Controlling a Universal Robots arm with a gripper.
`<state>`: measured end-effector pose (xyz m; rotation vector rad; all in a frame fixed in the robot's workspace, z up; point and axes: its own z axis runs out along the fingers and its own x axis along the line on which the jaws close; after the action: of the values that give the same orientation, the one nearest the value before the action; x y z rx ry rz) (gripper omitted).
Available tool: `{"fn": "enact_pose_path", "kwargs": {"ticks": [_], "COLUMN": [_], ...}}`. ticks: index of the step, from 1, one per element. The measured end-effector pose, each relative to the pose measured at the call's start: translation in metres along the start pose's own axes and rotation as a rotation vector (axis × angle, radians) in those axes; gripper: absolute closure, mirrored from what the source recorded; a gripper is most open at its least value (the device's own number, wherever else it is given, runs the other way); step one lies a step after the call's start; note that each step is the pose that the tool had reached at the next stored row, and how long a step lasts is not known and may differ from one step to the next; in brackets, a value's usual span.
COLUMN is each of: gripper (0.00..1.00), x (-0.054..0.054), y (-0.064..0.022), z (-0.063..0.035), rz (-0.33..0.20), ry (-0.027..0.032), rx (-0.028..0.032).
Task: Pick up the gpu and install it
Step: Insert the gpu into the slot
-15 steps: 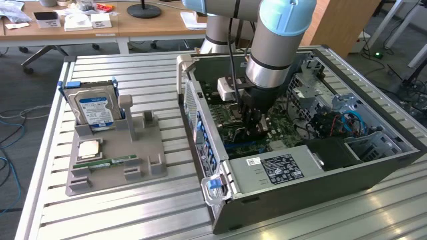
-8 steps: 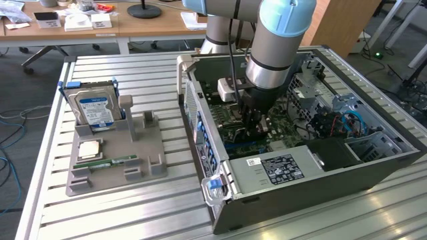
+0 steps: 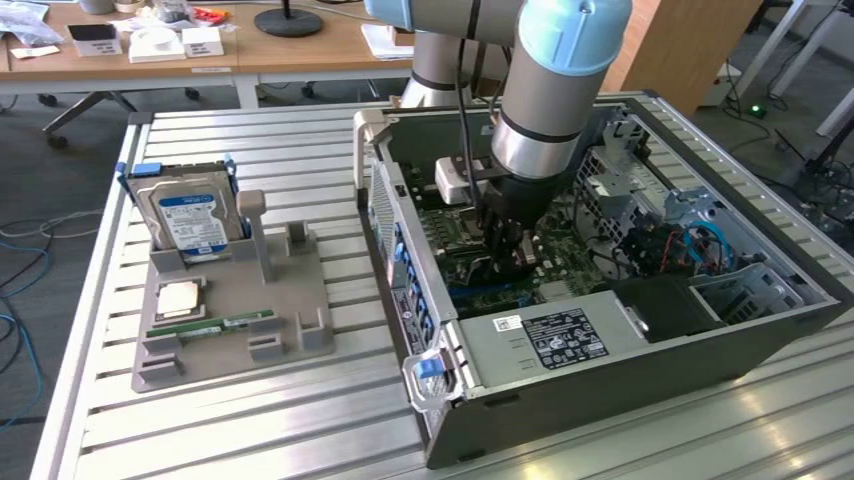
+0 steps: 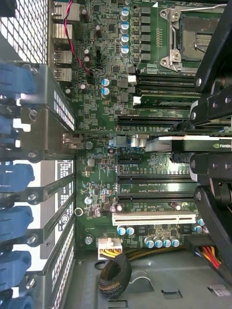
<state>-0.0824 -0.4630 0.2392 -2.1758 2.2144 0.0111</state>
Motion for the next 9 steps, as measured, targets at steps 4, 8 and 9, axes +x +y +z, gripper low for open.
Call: {"fn": "enact_pose_path", "kwargs": {"ticks": [4,8,9], "gripper": [0.74,0.74,0.74], "x": [0.0000,0.0000,0.0000], "y": [0.0000,0.0011,0.0013], "z": [0.0002,0.0002,0.0001], "rz": [0.000,0.000,0.000], "ry": [-0.0002,-0.0003,-0.0003], "rx": [0.0002,0.0015,0.0018]}}
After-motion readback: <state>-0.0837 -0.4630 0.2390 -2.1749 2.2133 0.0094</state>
